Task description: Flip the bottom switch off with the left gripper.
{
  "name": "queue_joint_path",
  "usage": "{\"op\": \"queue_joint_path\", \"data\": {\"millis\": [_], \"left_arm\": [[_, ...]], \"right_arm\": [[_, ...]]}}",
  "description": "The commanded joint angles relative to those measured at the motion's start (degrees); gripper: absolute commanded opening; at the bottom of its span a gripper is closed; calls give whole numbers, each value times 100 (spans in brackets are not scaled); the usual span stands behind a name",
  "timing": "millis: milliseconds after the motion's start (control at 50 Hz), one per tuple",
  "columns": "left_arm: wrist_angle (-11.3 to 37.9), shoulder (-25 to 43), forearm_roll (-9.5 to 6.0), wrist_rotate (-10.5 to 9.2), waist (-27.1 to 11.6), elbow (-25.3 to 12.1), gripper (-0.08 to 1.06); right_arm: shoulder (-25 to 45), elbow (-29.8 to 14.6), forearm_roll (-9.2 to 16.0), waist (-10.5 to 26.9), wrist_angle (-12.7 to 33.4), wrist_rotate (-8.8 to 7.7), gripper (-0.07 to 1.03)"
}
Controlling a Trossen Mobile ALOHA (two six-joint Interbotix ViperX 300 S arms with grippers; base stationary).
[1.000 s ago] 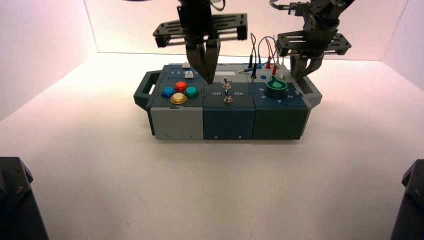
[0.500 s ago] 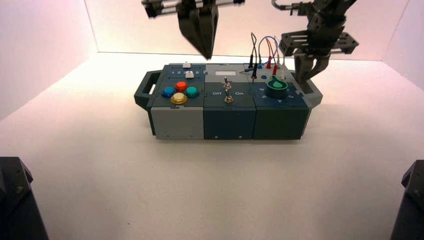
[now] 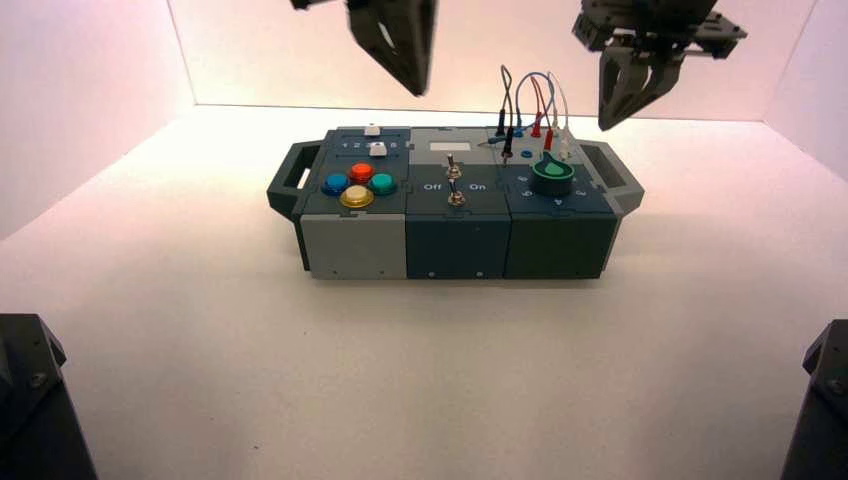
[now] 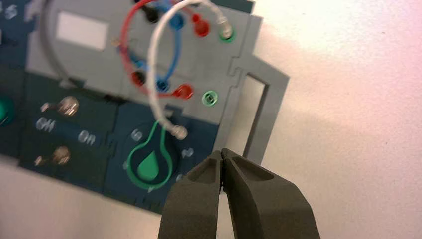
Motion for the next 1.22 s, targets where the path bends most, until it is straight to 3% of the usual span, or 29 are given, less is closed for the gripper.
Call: {"op": "queue_joint_path", "data": {"millis": [20,220,340,440,560,760,1220], "left_arm": [[202,-343,-44,396,325,-79,-3],[255,-738,-79,1090,686,35,-3],[141,-870,-70,1318,756,149,-3],[-97,-888,-79,1450,765,316,-3],[-413,-844,-53,1564,765,527,-3],[-809,-835,-53,1564,870,756,-3],[-958,-782,-53,1582,967,914,-3]], "right_arm": [[-308,-220,237,18,352,-413,-2],[-492,-176,615,18,501,-984,-2],[-598,-79,888,18,466,-1477,-2],[-642,-26,1020,18,387,-1767,-2],[-668,0,1143,62,360,-1784,-2],[-800,167,1160,70,360,-1775,-2],[-1169,352,1178,62,167,-1767,-2]]}}
